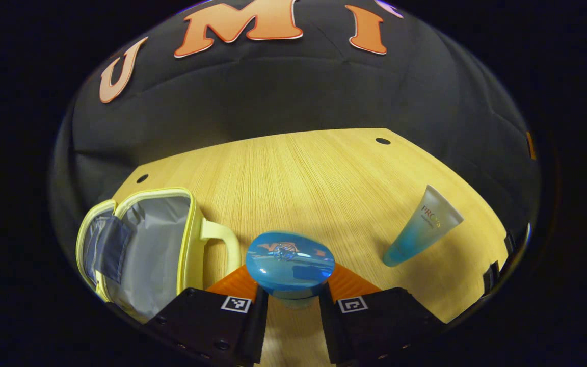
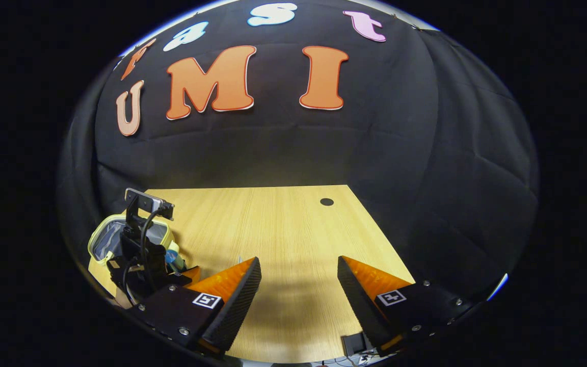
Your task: First open the suitcase, pack the skin care products into it, and then close the suitcase.
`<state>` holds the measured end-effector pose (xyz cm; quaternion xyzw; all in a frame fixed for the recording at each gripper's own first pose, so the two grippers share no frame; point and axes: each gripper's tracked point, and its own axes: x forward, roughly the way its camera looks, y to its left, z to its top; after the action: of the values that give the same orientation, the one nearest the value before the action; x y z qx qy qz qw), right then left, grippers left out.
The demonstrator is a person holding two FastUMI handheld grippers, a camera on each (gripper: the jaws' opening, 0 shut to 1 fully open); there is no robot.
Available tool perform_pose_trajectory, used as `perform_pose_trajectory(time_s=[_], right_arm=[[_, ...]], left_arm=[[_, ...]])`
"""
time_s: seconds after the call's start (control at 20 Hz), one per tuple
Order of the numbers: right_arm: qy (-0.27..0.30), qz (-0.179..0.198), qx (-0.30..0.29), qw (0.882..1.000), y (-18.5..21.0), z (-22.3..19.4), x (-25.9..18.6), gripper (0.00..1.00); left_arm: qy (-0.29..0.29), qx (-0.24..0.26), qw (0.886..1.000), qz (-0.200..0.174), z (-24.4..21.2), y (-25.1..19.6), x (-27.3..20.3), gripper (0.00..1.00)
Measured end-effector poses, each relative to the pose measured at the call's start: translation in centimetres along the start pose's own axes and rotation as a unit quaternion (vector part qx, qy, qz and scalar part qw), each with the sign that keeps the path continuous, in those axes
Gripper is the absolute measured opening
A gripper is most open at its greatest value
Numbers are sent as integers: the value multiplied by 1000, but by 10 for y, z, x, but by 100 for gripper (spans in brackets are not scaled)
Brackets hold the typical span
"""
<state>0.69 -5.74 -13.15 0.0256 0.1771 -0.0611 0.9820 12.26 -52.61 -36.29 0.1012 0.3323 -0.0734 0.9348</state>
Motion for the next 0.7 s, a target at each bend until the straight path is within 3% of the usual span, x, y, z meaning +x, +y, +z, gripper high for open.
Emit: perform_pose_trajectory(time_s=[0.4,0.7], right_arm=[[13,88,-28,996,62,-8,31,95],[72,129,-58,987,99,-59,70,96]], left_arm=[[-11,-39,999,-1,34,15,-64,47],[-36,-52,998,23,58,49,-111,47]])
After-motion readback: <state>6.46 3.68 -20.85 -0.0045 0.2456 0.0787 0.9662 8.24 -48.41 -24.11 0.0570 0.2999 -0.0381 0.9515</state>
